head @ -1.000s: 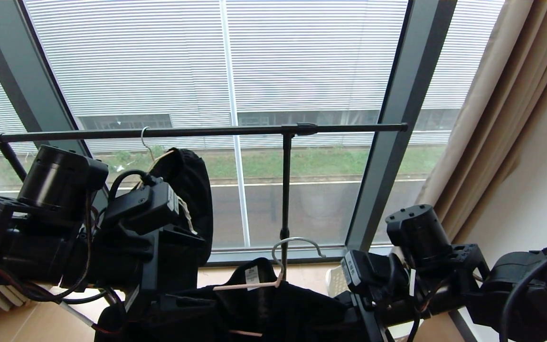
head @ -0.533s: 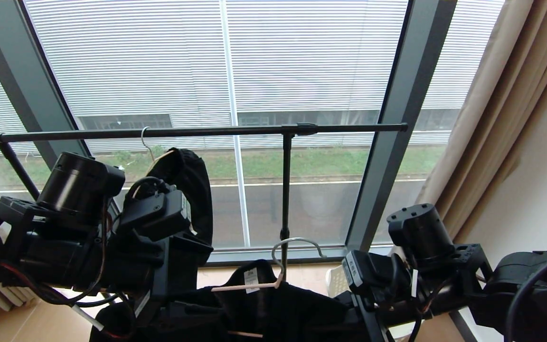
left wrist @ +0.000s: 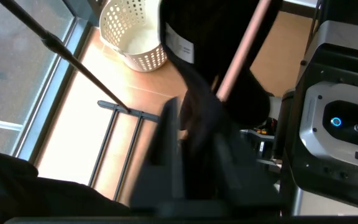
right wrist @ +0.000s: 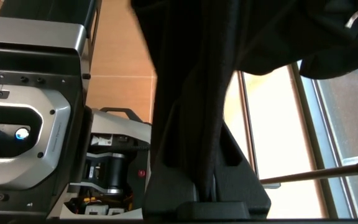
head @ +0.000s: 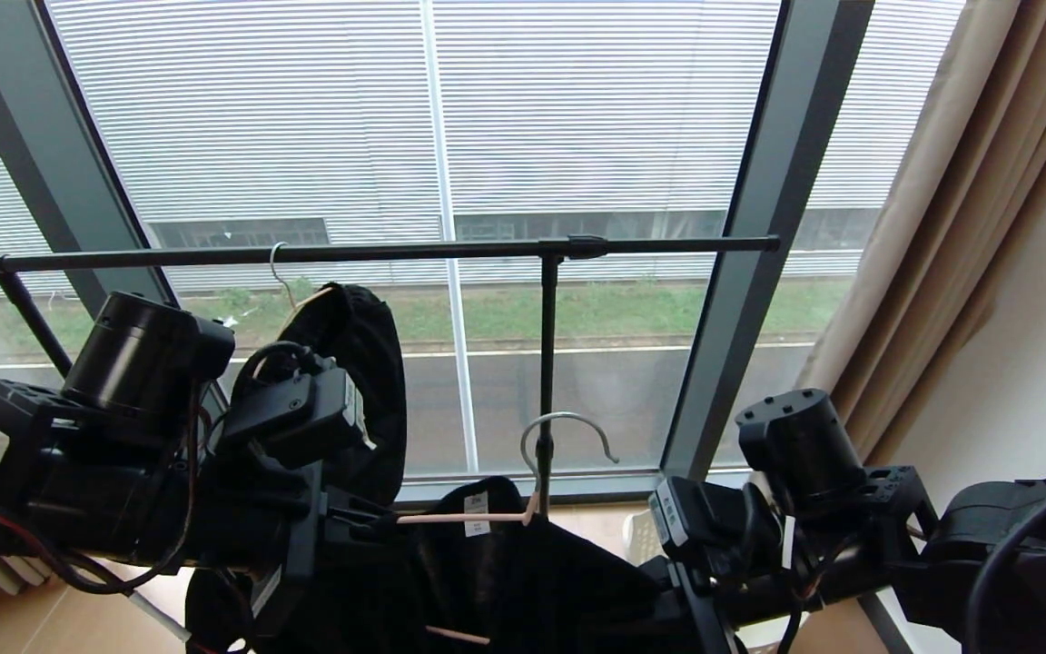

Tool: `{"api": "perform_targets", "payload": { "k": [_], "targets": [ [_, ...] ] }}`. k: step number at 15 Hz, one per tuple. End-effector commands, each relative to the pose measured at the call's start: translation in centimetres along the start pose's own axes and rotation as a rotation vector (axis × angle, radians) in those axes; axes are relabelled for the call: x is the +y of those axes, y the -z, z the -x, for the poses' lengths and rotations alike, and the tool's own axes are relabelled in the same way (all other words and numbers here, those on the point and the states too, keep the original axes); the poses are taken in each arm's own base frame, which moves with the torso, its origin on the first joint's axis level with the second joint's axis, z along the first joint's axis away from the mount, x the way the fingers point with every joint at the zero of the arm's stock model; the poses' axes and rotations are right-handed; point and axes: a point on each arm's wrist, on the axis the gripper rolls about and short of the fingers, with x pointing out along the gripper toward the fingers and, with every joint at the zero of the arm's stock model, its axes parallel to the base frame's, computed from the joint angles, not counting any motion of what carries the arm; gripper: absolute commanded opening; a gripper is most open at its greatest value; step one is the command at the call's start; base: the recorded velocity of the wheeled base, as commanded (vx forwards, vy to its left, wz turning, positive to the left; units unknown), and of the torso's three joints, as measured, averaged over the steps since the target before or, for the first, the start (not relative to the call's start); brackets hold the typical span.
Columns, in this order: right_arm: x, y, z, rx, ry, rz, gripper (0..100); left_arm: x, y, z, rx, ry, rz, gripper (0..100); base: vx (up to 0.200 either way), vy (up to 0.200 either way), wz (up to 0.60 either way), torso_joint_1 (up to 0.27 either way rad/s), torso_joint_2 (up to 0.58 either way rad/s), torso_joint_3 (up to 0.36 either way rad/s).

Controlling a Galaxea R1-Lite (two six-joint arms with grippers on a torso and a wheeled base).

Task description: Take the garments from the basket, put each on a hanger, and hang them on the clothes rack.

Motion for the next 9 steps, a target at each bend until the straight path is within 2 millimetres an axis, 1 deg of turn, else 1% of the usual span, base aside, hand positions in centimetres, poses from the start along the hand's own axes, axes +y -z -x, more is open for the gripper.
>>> {"api": "perform_targets", "payload": {
  "k": [1, 4, 5, 7, 9],
  "targets": [
    [-0.3, -0.1, 0.0, -0.003, 0.006, -0.016, 0, -0.5, -0.4, 0.8, -0.022, -0.016, -0.019, 0, 0.000, 0.000, 0.00, 0.000, 0.00, 0.000],
    [-0.9, 0.0, 0.3, -0.007, 0.026, -0.029, 0, -0.5, -0.4, 1.5, -0.031, -0.038, -0.017, 0, 0.000, 0.000, 0.00, 0.000, 0.00, 0.000],
    [-0.9, 0.1, 0.3, -0.005, 0.025, -0.031, 100, -0.5, -0.3, 1.6, -0.032, -0.042, -0.017, 0, 0.000, 0.000, 0.00, 0.000, 0.00, 0.000],
    [-1.1, -0.1, 0.4, -0.007, 0.037, -0.029, 100, -0.5, -0.3, 2.0, -0.037, -0.056, -0.014, 0, 0.000, 0.000, 0.00, 0.000, 0.00, 0.000],
    [-1.8, -0.2, 1.2, -0.017, 0.074, -0.031, 100, -1.0, 0.4, 2.6, -0.036, -0.072, -0.004, 0, 0.000, 0.000, 0.00, 0.000, 0.00, 0.000]
  ]
}}
